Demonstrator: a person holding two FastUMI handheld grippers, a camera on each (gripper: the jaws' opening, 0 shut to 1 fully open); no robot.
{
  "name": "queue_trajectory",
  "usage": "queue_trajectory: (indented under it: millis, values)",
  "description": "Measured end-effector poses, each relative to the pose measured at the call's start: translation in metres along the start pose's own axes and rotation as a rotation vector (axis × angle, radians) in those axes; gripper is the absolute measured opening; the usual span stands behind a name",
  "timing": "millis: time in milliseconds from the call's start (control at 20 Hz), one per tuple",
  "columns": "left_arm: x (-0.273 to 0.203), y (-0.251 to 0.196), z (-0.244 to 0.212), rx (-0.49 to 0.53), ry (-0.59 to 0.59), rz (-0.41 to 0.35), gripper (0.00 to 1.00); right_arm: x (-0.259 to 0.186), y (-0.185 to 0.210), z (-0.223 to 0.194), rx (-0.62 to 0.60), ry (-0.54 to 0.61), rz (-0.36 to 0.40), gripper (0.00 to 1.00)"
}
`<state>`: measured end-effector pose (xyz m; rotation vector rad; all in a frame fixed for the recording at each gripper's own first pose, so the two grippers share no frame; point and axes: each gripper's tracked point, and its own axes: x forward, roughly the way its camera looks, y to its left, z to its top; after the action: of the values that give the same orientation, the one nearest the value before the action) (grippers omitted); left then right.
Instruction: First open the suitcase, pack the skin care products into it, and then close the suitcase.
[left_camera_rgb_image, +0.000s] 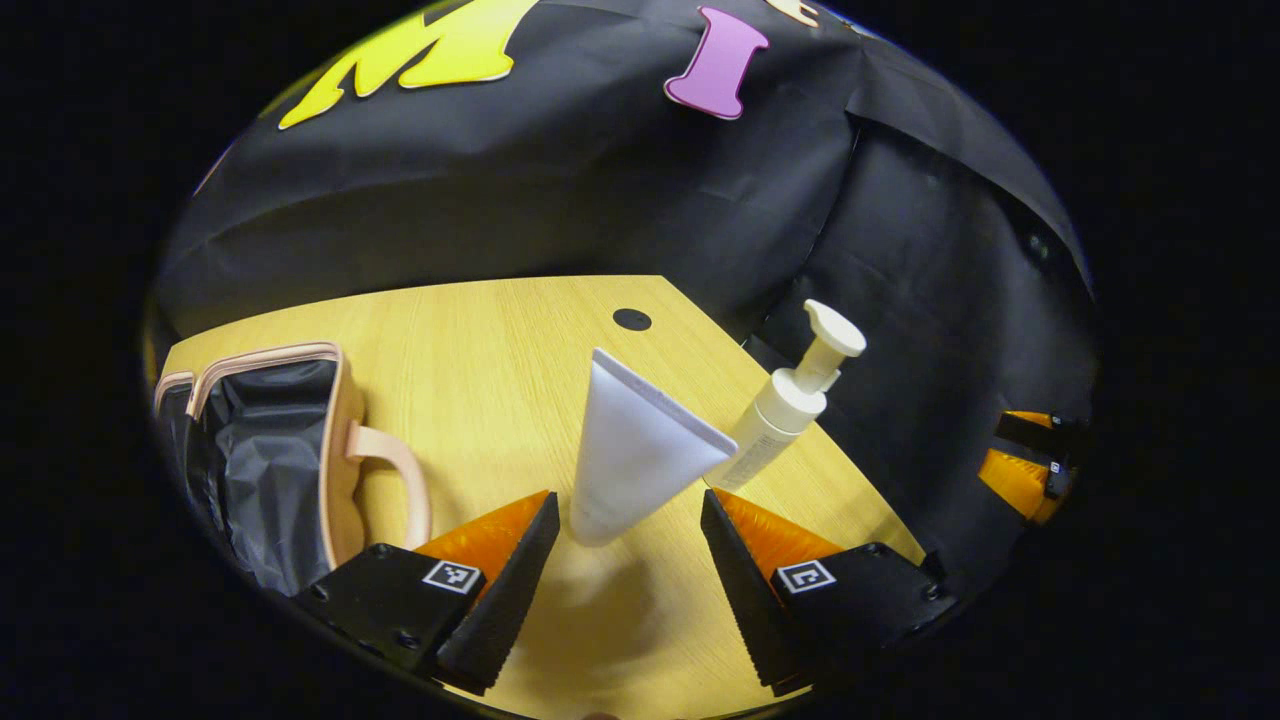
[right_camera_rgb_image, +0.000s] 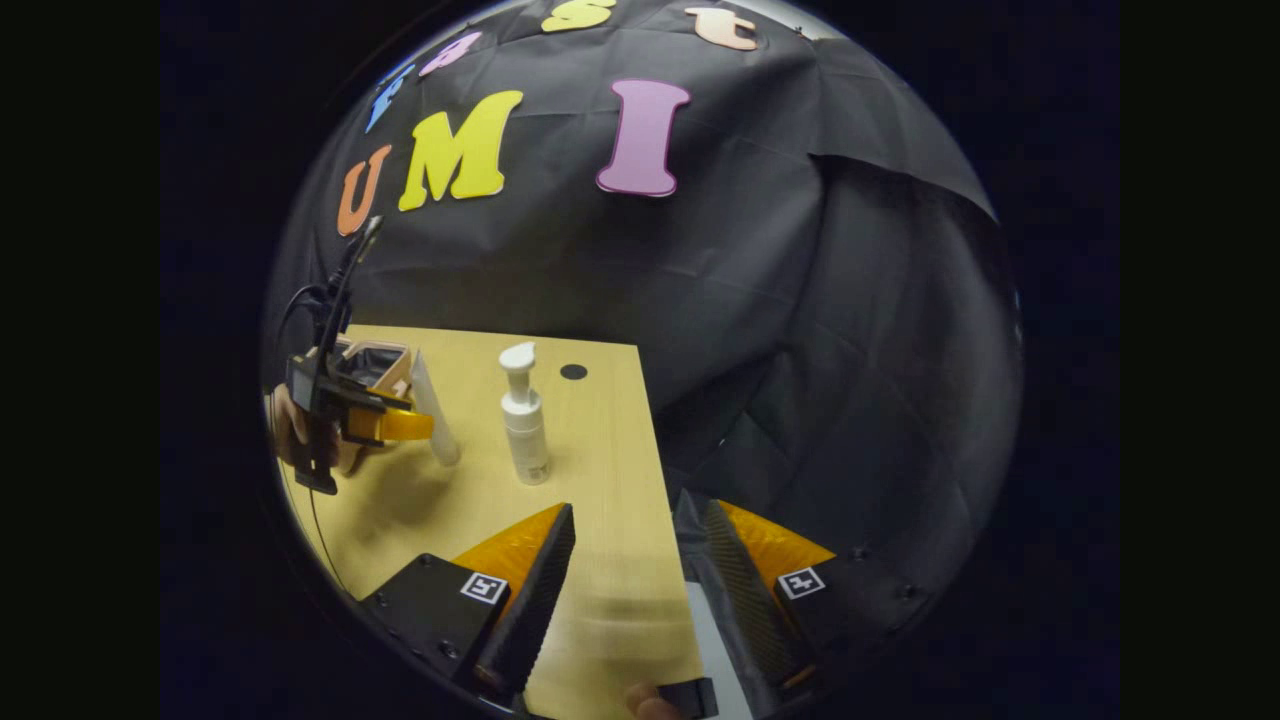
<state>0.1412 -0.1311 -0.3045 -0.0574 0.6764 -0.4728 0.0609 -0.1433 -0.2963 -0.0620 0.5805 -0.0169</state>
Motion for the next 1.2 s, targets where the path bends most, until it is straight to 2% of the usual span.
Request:
queue_trajectory:
  millis: [100, 150, 200, 250, 300, 400, 450, 500, 700, 800, 1000, 1100, 1150, 1200]
  values:
    - [0.019, 0.005, 0.002, 0.009, 0.007, 0.029, 0.86, 0.009, -0.002, -0.006, -0.006, 0.013, 0.003, 0.79]
    - [0.026, 0.007, 0.001, 0.005, 0.015, 0.040, 0.89, 0.014, 0.001, -0.007, -0.008, 0.020, 0.012, 0.79]
    - [0.033, 0.009, -0.001, -0.002, 0.025, 0.049, 0.71, 0.019, 0.005, -0.008, -0.012, 0.025, 0.024, 0.79]
    - [0.036, 0.011, -0.001, 0.005, 0.021, 0.056, 0.72, 0.026, 0.009, -0.006, -0.015, 0.026, 0.033, 0.79]
    - [0.037, 0.012, 0.002, 0.021, 0.015, 0.060, 0.59, 0.033, 0.017, -0.003, -0.017, 0.024, 0.052, 0.78]
    - [0.038, 0.014, 0.003, 0.034, 0.007, 0.060, 0.58, 0.051, 0.034, 0.005, -0.014, 0.020, 0.094, 0.79]
    - [0.040, 0.015, 0.004, 0.028, 0.000, 0.054, 0.54, 0.060, 0.043, 0.009, -0.009, 0.020, 0.115, 0.79]
    - [0.040, 0.015, 0.005, 0.024, -0.003, 0.050, 0.42, 0.069, 0.051, 0.013, -0.006, 0.022, 0.133, 0.78]
    - [0.024, 0.019, 0.008, 0.019, -0.013, 0.079, 0.36, 0.094, 0.093, 0.032, 0.006, 0.012, 0.231, 0.79]
    - [0.004, 0.015, 0.017, 0.028, -0.044, 0.078, 0.35, 0.099, 0.119, 0.040, 0.039, 0.000, 0.316, 0.79]
    - [-0.052, 0.019, 0.038, 0.077, -0.114, 0.115, 0.34, 0.126, 0.139, 0.039, 0.031, 0.003, 0.325, 0.79]
    - [-0.091, 0.030, 0.039, 0.066, -0.101, 0.185, 0.34, 0.141, 0.149, 0.034, 0.029, 0.025, 0.319, 0.80]
    - [-0.108, 0.033, 0.038, 0.057, -0.095, 0.212, 0.41, 0.148, 0.151, 0.032, 0.027, 0.030, 0.309, 0.80]
    - [-0.124, 0.037, 0.037, 0.054, -0.089, 0.240, 0.33, 0.152, 0.152, 0.030, 0.027, 0.033, 0.296, 0.78]
